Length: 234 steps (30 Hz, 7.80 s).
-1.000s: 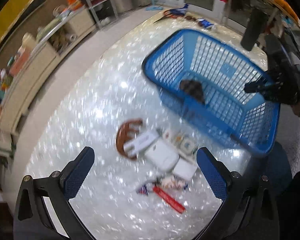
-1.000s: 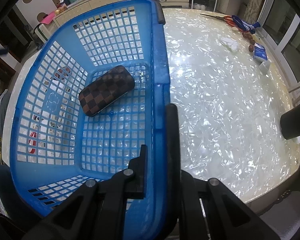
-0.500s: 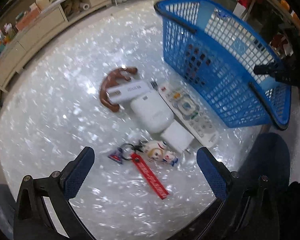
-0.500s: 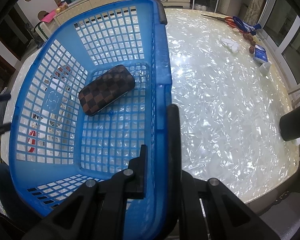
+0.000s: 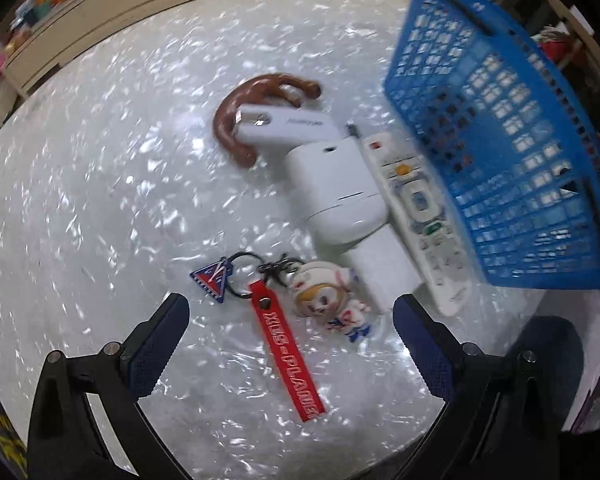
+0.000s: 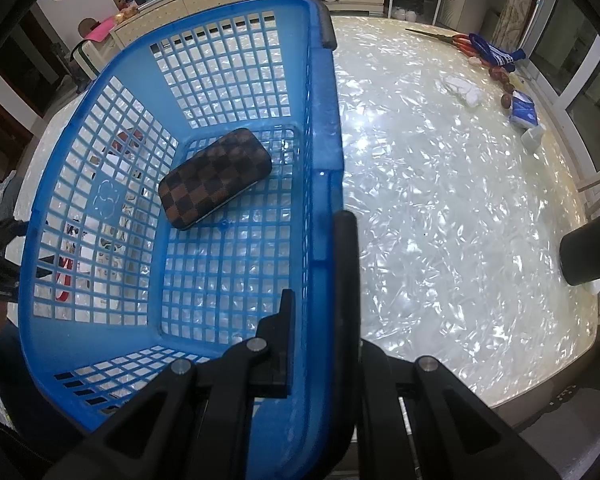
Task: Organize rigid objects
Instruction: 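Move the left tool back and grasp the red keychain with astronaut figure, then lift the keychain with the left tool and carry it over the basket, then lower the keychain onto the pouch in the basket and open the left tool, then move the left tool back toward the remaining items on the table, then close the left tool on the white rounded device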
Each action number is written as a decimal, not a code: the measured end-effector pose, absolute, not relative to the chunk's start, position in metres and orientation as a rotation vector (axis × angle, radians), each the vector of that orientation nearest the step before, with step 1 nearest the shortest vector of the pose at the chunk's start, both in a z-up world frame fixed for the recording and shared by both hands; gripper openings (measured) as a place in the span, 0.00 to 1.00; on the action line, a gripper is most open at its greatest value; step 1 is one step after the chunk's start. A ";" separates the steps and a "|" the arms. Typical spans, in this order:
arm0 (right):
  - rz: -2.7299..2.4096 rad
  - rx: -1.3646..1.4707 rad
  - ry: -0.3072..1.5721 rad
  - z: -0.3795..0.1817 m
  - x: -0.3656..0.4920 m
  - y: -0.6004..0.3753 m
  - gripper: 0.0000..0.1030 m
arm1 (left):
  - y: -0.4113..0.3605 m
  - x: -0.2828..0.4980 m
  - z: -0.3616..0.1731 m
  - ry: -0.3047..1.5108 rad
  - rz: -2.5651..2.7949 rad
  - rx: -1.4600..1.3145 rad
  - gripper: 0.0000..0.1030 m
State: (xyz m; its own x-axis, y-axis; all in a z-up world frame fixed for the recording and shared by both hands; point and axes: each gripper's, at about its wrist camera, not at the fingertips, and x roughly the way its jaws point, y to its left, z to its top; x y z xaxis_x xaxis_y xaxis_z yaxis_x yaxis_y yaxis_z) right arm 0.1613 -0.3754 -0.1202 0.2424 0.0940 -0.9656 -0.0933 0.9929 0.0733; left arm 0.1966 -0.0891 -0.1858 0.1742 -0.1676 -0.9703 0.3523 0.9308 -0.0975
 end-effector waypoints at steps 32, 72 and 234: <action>0.130 0.011 1.318 -0.120 0.161 -0.375 0.07 | -0.105 0.240 -0.235 1.347 -0.201 0.127 0.88; 0.081 -0.002 1.321 -0.108 0.154 -0.377 0.07 | -0.075 0.210 -0.121 1.139 -0.303 0.136 0.36; 0.128 0.037 1.301 -0.107 0.148 -0.378 0.07 | -0.148 0.275 -0.216 1.392 -0.385 0.248 0.99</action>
State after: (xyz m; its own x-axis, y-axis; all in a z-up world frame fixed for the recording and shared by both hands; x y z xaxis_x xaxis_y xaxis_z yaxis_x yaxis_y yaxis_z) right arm 0.1482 -0.3780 -0.1070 0.2610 0.1152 -0.9584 -0.0740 0.9923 0.0992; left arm 0.2754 -0.1480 -0.2161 0.1305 -0.1178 -0.9844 0.4052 0.9126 -0.0555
